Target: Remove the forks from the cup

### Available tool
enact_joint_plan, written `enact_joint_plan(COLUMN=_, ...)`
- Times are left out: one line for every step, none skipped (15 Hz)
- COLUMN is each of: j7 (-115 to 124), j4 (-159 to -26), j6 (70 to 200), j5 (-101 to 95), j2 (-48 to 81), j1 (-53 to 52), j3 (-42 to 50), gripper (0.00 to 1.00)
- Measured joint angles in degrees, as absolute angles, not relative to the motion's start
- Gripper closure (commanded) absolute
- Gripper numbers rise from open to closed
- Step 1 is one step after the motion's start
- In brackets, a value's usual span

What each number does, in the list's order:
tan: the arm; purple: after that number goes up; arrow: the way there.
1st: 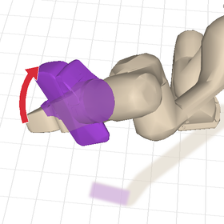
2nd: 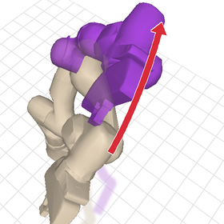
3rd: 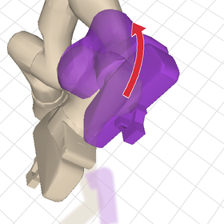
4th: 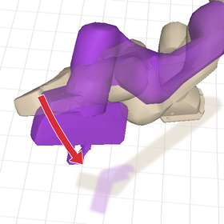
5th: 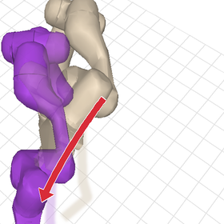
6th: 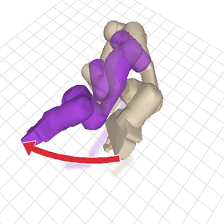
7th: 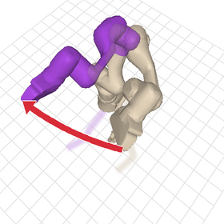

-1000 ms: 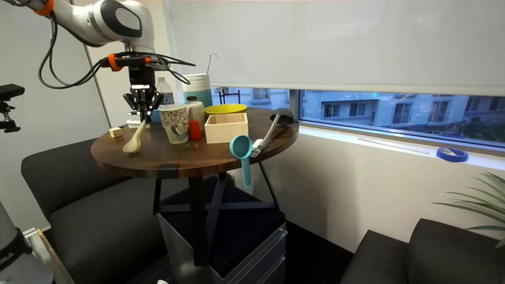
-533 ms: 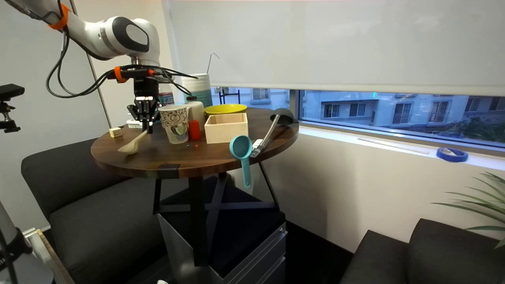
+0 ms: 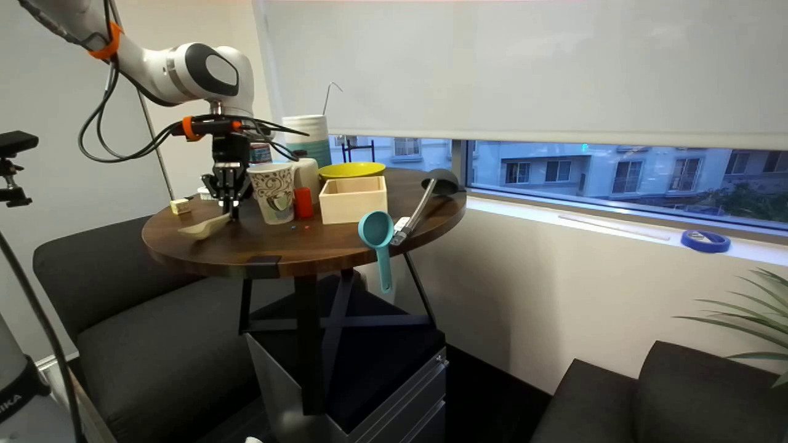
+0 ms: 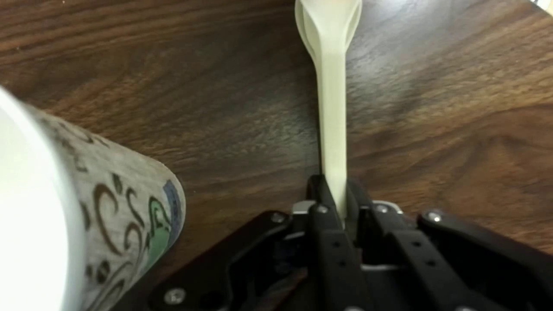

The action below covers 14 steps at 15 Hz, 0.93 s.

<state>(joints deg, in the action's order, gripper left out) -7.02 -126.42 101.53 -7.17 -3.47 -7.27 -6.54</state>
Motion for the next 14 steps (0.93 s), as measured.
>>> enact_joint_plan(j7=-6.8, j4=-126.4, j6=101.5, j5=-7.1, j2=-3.5, j1=-7.2, j3=-6.5, gripper=0.60)
enact_joint_plan(j7=-6.5, j4=-126.4, j6=101.6, j5=-7.0, j2=-3.5, j1=-7.2, j3=-6.5, gripper=0.55)
enact_joint_plan(j7=-6.2, j4=-126.4, j6=101.9, j5=-7.0, j2=-3.5, j1=-7.2, j3=-6.5, gripper=0.49)
enact_joint_plan(j7=-6.0, j4=-126.4, j6=102.1, j5=-7.0, j2=-3.5, j1=-7.1, j3=-6.5, gripper=0.41)
enact_joint_plan(j7=-5.7, j4=-126.4, j6=102.4, j5=-7.0, j2=-3.5, j1=-7.0, j3=-6.4, gripper=0.34)
enact_joint_plan(j7=-5.6, j4=-126.4, j6=102.8, j5=-6.9, j2=-3.6, j1=-7.0, j3=-6.4, gripper=0.27)
enact_joint_plan(j7=-5.3, j4=-126.4, j6=103.0, j5=-6.9, j2=-3.7, j1=-7.0, j3=-6.3, gripper=0.20)
enact_joint_plan(j7=-5.1, j4=-126.3, j6=103.1, j5=-6.9, j2=-4.0, j1=-7.0, j3=-6.2, gripper=0.14)
enact_joint_plan(j7=-4.9, j4=-126.3, j6=103.2, j5=-6.9, j2=-4.3, j1=-6.9, j3=-6.1, gripper=0.06)
enact_joint_plan(j7=-4.8, j4=-126.2, j6=103.2, j5=-6.9, j2=-4.9, j1=-6.9, j3=-6.1, gripper=0.02)
enact_joint_plan(j7=-4.8, j4=-126.0, j6=103.2, j5=-6.8, j2=-5.7, j1=-6.9, j3=-6.0, gripper=0.00)
enact_joint_plan(j7=-4.8, j4=-125.9, j6=102.9, j5=-6.6, j2=-6.7, j1=-6.9, j3=-5.9, gripper=0.00)
enact_joint_plan(j7=-4.8, j4=-125.7, j6=102.5, j5=-6.3, j2=-8.1, j1=-6.9, j3=-5.8, gripper=0.00)
enact_joint_plan(j7=-4.9, j4=-125.7, j6=102.0, j5=-5.7, j2=-9.7, j1=-6.9, j3=-5.6, gripper=0.00)
